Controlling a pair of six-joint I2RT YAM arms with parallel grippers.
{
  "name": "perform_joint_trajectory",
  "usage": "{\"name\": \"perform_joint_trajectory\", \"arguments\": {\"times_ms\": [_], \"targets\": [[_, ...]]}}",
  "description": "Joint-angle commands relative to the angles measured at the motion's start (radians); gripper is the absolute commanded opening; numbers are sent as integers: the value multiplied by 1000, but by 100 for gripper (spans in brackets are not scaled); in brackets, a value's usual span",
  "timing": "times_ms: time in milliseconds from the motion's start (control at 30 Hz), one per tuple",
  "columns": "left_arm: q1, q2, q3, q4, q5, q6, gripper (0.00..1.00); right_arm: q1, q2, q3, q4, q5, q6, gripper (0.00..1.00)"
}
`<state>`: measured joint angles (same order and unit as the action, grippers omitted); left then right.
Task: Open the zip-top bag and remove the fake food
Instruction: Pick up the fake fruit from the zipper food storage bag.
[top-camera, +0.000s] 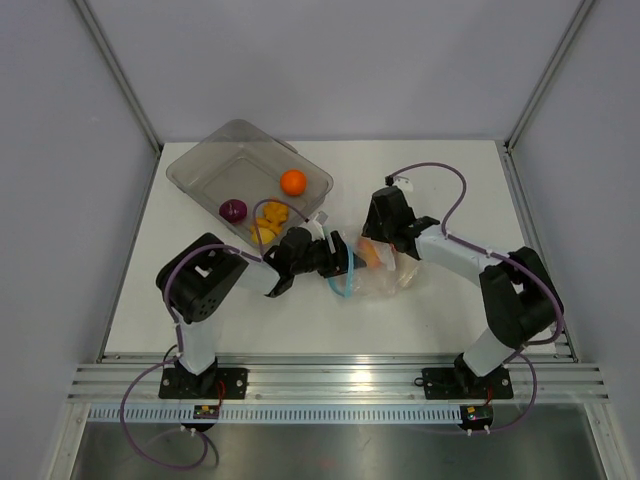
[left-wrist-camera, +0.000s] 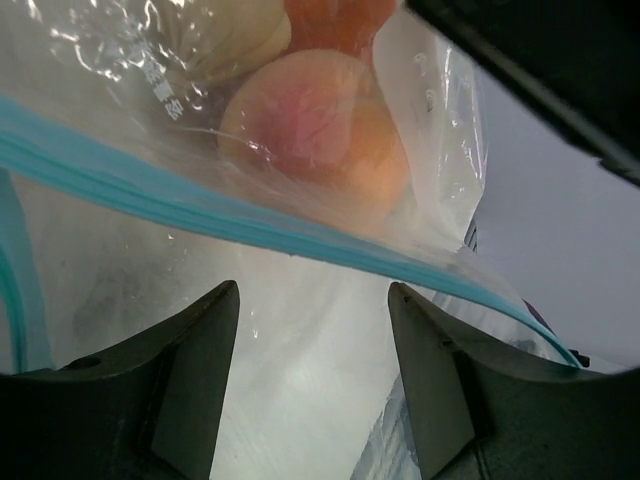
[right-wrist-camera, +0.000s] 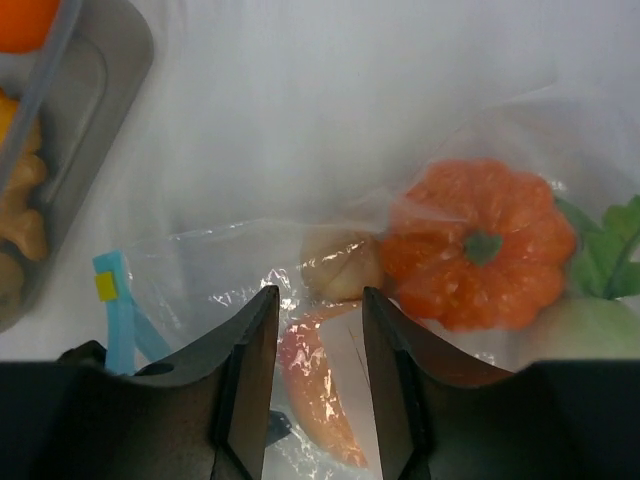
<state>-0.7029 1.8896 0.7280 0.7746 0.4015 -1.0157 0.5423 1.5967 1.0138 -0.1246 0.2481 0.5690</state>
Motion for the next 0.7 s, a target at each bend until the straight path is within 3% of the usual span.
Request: {"name": "perform_joint_trajectory", "arguments": {"times_ms": [0,400,667], "targets": [[-4,-63,2,22,-41,46,66,10,43,35,-47,-88,8,46],[-12,-37,21,29,-29,48,75,10,68,26,-67,-197,48,45],[-17,-9,40,23,-24,48,76,10,-53,-4,-87,-99,20,46]]}}
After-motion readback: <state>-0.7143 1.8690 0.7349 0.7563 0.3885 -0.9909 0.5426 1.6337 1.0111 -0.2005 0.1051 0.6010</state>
